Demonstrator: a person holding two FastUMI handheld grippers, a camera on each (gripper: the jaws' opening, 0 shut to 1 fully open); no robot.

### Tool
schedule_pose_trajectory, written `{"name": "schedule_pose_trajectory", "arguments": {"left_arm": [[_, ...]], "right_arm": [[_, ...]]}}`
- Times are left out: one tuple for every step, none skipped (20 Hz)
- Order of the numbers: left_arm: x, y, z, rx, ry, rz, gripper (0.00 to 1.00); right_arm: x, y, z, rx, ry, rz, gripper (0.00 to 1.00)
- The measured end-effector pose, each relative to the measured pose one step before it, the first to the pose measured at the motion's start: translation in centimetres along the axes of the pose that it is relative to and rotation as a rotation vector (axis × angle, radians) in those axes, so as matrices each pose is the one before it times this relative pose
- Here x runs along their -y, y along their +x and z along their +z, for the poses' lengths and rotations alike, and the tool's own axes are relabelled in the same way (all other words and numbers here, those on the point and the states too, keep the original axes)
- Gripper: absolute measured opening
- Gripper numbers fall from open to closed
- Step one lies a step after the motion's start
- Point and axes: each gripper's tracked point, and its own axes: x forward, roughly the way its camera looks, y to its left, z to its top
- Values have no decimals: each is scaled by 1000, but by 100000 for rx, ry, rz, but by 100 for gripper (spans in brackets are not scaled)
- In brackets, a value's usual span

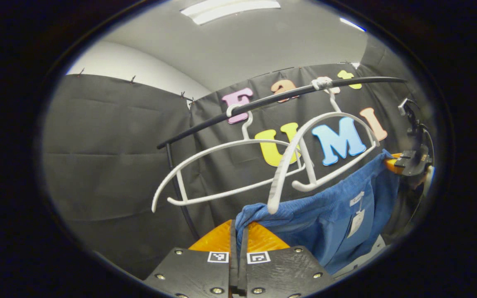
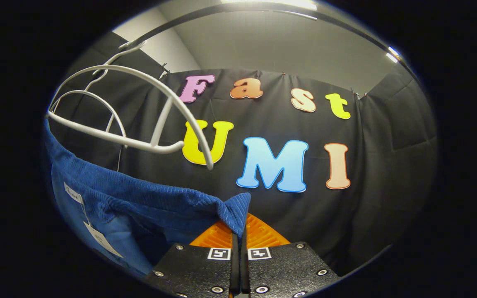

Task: Grasp the clothes on the hanger with both hands and then place them into the laundry hamper below.

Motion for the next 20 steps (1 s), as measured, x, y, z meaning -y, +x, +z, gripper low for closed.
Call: {"name": "schedule_pose_trajectory", "arguments": {"left_arm": [[-36, -438, -508, -914, -508, 89, 1], [153, -547, -322, -768, -447, 112, 1], [5, -545, -439, -713, -406, 28, 1], [-200, -436, -341, -517, -256, -223, 0], [116, -474, -121, -247, -115, -460, 0], [4, -559, 10, 100, 69, -646, 0], [42, -414, -64, 351, -119, -666, 0], [-167, -396, 65, 458, -163, -870, 0], [8, -385, 327, 734, 9, -782, 0], [-16, -391, 498, 987, -114, -717, 1], [-45, -455, 419, 1121, -366, -846, 1], [-20, -682, 694, 1274, -443, -1155, 1], [-74, -953, 676, 1272, -391, -1126, 1], [-21, -729, 733, 1131, -260, -1165, 0], [-167, -852, 411, 1245, -468, -1013, 0], [-68, -638, 495, 1281, -706, -1226, 0], [-16, -457, 623, 1430, -871, -1441, 0], [156, -493, 611, 1150, -760, -1413, 0], [-18, -220, 339, 944, -540, -1525, 0], [11, -89, 382, 821, -459, -1394, 0]], "right_arm": [[-252, -901, -396, -907, -436, 532, 1], [-95, -894, -346, -949, -387, 282, 1], [-236, -907, -346, -867, -97, 212, 1], [-159, -716, -240, -765, -42, -49, 1], [-60, -655, -40, -616, 89, -159, 1], [-110, -481, 76, -367, 417, -268, 1], [-57, -650, 351, 49, 395, -327, 1], [-67, -681, 458, 414, 257, -533, 1], [-40, -773, 601, 527, 363, -466, 0], [-130, -1103, 586, 615, 243, -61, 1], [-70, -1108, 805, 935, -27, -399, 1], [-113, -1290, 950, 1342, 150, -455, 1], [-184, -1225, 1010, 1430, 171, -295, 1], [-119, -1123, 830, 1214, 28, -467, 1], [-77, -1175, 709, 1038, 311, -498, 1], [-75, -1077, 650, 838, 491, -250, 1], [-143, -977, 663, 641, 573, -445, 1], [-96, -878, 542, 467, 440, -482, 1], [-141, -898, 518, 291, 368, -611, 1], [-208, -878, 458, 162, 517, -364, 1]]}}
